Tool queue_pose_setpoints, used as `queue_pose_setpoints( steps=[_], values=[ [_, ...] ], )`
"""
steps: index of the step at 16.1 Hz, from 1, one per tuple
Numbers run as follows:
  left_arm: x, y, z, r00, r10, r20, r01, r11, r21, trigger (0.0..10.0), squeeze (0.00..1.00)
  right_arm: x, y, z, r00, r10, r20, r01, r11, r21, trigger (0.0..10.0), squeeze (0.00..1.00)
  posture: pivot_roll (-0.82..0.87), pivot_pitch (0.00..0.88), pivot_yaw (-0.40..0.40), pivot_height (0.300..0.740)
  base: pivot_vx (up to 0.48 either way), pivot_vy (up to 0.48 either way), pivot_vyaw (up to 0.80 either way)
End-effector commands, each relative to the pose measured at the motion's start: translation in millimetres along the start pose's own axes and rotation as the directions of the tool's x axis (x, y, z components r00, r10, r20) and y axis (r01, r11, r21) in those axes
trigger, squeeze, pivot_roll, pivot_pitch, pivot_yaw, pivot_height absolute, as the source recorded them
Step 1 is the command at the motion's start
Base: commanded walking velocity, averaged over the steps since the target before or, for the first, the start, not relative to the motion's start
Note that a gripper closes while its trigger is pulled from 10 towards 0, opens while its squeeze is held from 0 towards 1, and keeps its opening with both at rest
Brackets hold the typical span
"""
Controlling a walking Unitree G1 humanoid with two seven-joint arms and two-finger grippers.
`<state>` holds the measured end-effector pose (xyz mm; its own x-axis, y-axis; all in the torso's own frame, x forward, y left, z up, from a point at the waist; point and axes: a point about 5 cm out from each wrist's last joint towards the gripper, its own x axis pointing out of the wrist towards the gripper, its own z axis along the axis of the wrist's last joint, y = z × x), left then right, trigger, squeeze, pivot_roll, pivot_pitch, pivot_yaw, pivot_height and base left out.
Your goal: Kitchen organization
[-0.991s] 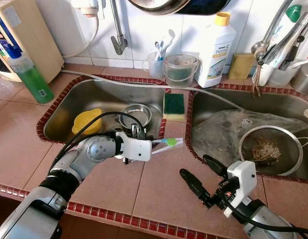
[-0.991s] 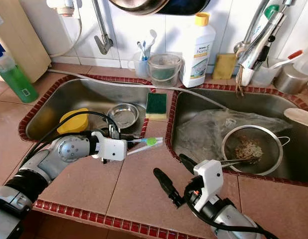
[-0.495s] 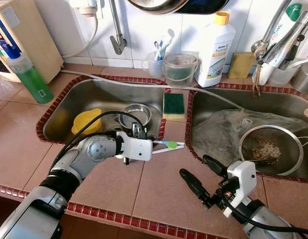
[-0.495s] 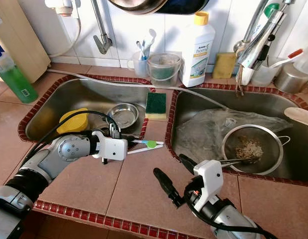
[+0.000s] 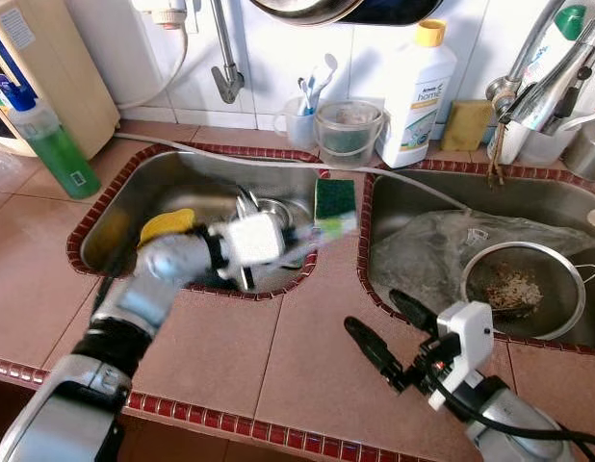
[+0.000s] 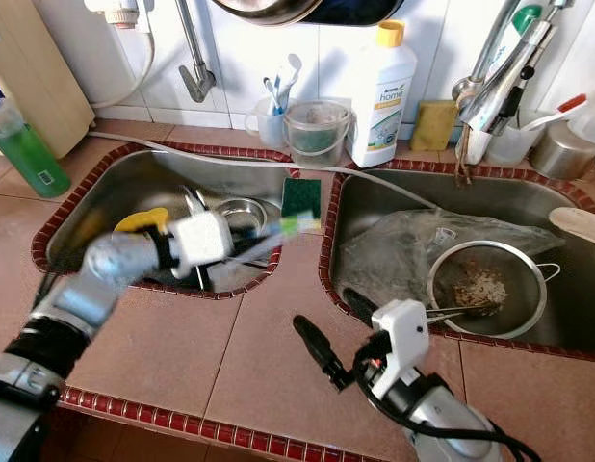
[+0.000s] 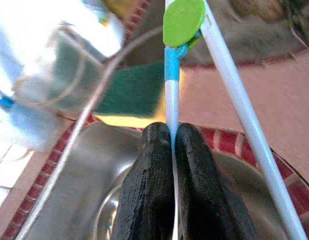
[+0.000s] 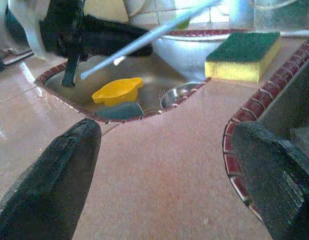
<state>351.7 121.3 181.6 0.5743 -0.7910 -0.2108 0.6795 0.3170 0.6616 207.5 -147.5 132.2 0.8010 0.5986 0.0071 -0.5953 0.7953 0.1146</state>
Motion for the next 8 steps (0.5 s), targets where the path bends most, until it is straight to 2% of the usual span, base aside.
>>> queue_pose_setpoints(
  steps=[1,3,4,6,7,8],
  values=[
    [-3.5,13.9,6.7,0.999,0.042,0.027,-0.041,0.998,-0.037,10.0,0.0,2.5,-0.3,-1.1,1.0,0.004,0.003,-0.004,1.0,0.007,10.0,0.0,-0.19,0.093,0.065,0.74,0.0,0.0,0.0],
    [-5.7,22.5,8.7,0.994,0.104,0.045,-0.099,0.989,-0.109,10.0,0.0,8.5,-2.9,3.5,1.0,0.003,0.027,-0.003,1.0,0.007,10.0,0.0,-0.19,0.076,0.055,0.74,0.0,0.0,0.0],
    [-6.9,28.2,8.8,0.985,0.166,0.042,-0.159,0.978,-0.135,10.0,0.0,12.2,-3.6,6.9,0.999,0.002,0.045,-0.003,1.0,0.013,10.0,0.0,-0.19,0.071,0.052,0.74,0.0,0.0,0.0],
    [-6.0,34.5,-1.4,0.961,0.275,-0.026,-0.272,0.931,-0.242,10.0,0.0,18.5,-2.4,12.2,0.998,0.032,0.058,-0.032,0.999,0.001,10.0,0.0,-0.19,0.059,0.042,0.74,0.0,0.0,0.0],
    [-5.5,34.1,-3.3,0.957,0.287,-0.036,-0.286,0.923,-0.256,10.0,0.0,18.9,-2.2,12.6,0.998,0.037,0.057,-0.036,0.999,-0.002,10.0,0.0,-0.19,0.056,0.039,0.74,0.0,0.0,0.0],
    [-4.1,34.9,-13.2,0.929,0.351,-0.119,-0.371,0.888,-0.271,10.0,0.0,20.3,-0.6,14.8,0.997,0.055,0.059,-0.055,0.998,-0.012,10.0,0.0,-0.19,0.056,0.039,0.74,0.0,0.0,0.0]
  ],
)
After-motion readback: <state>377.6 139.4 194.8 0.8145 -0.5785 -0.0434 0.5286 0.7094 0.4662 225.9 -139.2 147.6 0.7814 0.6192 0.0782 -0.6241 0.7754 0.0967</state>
